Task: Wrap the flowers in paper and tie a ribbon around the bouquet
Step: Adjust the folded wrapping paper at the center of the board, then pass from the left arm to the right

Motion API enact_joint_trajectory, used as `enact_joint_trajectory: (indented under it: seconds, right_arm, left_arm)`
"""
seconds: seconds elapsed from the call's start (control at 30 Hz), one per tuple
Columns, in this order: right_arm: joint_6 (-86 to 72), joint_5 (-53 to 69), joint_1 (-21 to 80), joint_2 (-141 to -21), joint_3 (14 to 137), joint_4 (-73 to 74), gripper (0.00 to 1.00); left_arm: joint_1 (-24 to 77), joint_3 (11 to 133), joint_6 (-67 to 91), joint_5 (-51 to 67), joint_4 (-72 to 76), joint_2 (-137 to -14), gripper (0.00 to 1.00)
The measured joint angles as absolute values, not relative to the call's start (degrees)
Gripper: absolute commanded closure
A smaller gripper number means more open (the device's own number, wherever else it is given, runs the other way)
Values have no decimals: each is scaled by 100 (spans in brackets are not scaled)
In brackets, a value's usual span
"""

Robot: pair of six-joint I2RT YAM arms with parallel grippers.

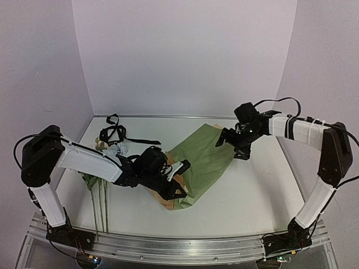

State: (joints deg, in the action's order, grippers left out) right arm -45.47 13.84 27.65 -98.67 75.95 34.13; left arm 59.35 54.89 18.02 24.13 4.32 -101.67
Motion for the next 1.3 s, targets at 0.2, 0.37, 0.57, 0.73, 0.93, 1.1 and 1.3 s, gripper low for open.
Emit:
enact_joint_trajectory:
  seconds: [0.2,0.37,0.57,0.73,0.93,1.1,1.3]
  right_arm:
    - [-4200,1483,3470,-9473,8143,3633,2]
    - [-3785,1748,3992,-9782,8867,3873,2]
    - [-3222,2105,4533,-10435,9503,4078,5]
    - [-2847,2370,4839,-10692,9601,4216,8]
    - [-2567,2392,5019,-10836,9775,4394,23]
    - [-2418,2201,5057,-11086,9905,4471,44]
    - [-2376,1725,5057,-11400,9994,4559,99]
  left_arm:
    - [6241,5703,1620,2332,298,-10407,100]
    - [6292,5774,1507,2307,239,-10444,100]
    - [6309,5776,1469,2278,235,-10444,100]
    - [6309,5776,1451,2276,233,-10444,100]
    - [6309,5778,1448,2279,234,-10444,100]
    - [6309,5777,1448,2279,233,-10444,100]
    - [6309,5776,1466,2253,238,-10444,76]
